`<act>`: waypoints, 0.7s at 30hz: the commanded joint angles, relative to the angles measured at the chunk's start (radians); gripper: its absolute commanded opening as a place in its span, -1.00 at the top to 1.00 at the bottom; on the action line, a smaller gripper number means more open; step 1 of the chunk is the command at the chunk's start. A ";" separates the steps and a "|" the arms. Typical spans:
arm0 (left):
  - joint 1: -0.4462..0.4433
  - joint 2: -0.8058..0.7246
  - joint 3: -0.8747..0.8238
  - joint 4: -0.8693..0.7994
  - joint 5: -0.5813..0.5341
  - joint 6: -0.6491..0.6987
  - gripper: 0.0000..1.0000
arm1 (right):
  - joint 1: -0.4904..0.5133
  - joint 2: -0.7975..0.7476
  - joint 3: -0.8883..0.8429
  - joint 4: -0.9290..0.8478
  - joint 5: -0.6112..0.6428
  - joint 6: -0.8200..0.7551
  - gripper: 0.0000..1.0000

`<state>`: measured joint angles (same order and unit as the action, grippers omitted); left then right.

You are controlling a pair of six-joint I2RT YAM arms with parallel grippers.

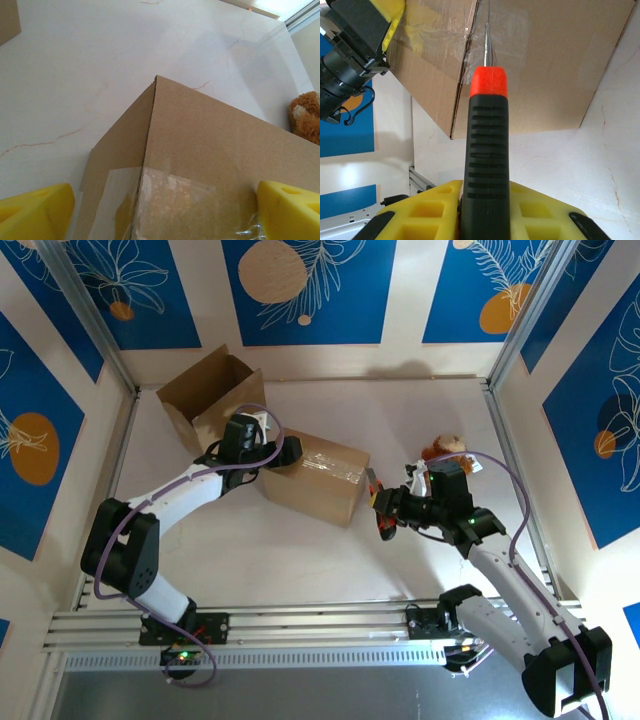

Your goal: Unpack the express box

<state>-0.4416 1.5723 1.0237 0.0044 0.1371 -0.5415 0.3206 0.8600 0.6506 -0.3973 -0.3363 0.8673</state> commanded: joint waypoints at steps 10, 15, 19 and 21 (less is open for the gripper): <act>0.004 0.053 -0.039 -0.178 -0.062 0.034 -0.84 | -0.009 -0.006 0.025 0.015 -0.026 0.013 1.00; 0.004 0.053 -0.039 -0.177 -0.060 0.035 -0.84 | -0.009 0.004 0.020 0.031 -0.038 0.020 1.00; 0.004 0.054 -0.039 -0.178 -0.060 0.035 -0.84 | -0.004 0.011 0.015 0.042 -0.041 0.023 1.00; 0.004 0.053 -0.039 -0.177 -0.060 0.035 -0.84 | -0.003 0.015 0.015 0.044 -0.042 0.025 1.00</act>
<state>-0.4416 1.5723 1.0237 0.0044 0.1371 -0.5415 0.3161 0.8730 0.6544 -0.3759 -0.3477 0.8791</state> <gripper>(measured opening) 0.922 0.216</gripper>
